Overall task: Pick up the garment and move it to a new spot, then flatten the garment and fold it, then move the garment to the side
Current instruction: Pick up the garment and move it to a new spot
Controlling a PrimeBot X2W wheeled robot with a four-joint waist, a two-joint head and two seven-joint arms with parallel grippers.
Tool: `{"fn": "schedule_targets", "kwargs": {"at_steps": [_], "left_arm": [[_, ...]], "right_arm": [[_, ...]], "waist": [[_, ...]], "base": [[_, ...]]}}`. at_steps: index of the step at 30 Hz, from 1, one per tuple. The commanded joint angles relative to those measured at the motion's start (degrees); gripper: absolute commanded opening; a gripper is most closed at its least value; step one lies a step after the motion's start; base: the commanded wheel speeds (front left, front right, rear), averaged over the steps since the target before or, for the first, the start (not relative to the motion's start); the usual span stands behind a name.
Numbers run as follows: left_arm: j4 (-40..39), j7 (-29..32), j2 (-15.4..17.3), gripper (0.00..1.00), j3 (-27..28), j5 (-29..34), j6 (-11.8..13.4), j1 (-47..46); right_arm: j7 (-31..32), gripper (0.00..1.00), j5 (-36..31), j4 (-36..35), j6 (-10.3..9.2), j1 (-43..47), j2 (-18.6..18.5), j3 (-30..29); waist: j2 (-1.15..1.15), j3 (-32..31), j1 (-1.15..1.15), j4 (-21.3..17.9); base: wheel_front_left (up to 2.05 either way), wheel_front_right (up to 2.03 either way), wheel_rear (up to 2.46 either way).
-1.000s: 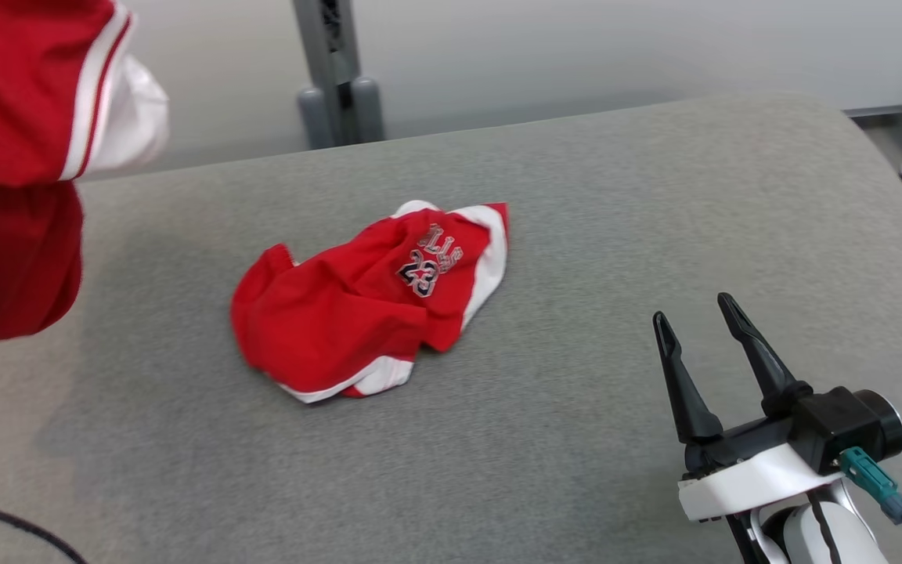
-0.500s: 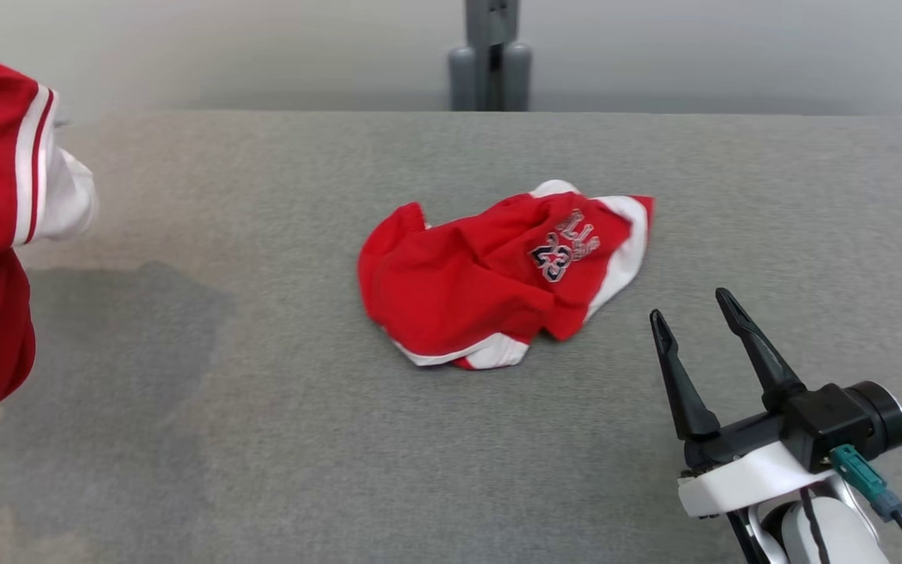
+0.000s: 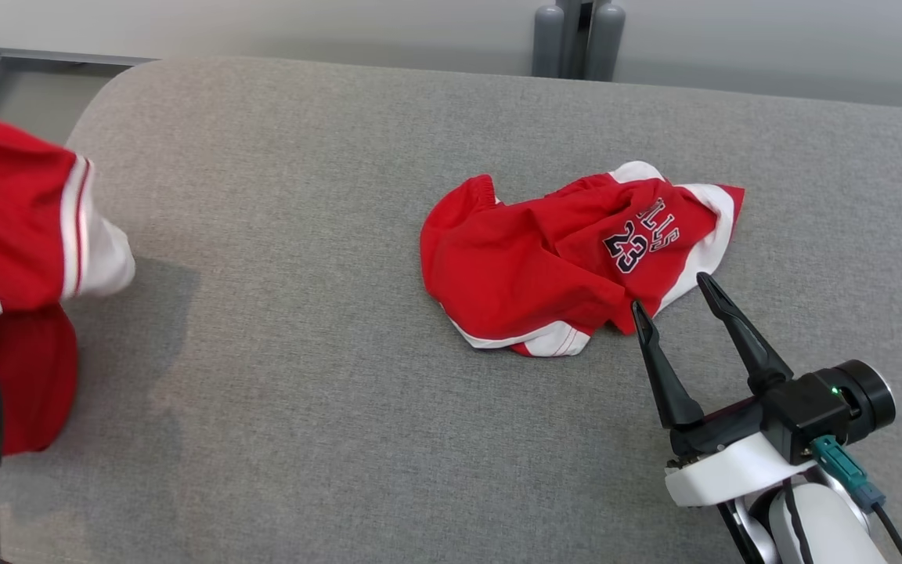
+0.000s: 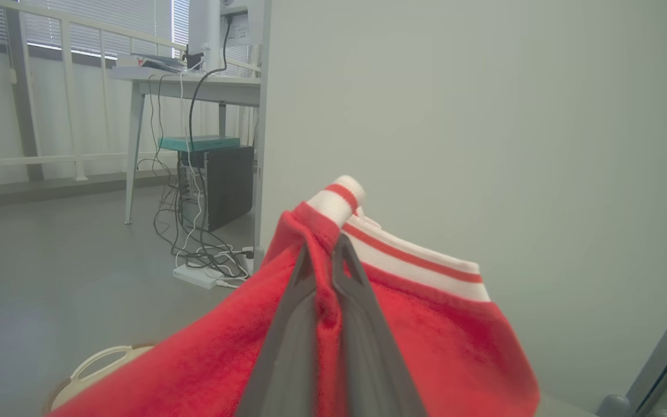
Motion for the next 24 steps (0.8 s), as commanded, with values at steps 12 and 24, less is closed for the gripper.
{"fn": "schedule_targets", "kwargs": {"at_steps": [12, 24], "left_arm": [[22.06, 0.21, -1.88, 0.00, 0.51, -2.41, -4.96, -4.78], [37.12, 0.84, -0.92, 1.00, -0.78, -2.41, -6.18, -9.52]], "right_arm": [[-0.09, 1.00, -0.31, -0.96, -0.01, -1.80, -1.00, 0.20], [-0.08, 1.00, 1.84, -0.60, -0.02, -1.88, -0.57, 0.66]], "waist": [[0.00, 2.80, 0.00, -3.18], [0.00, 2.07, 0.00, -5.44]], "base": [[0.00, 0.00, 0.00], [0.00, 0.00, 0.00]]}}
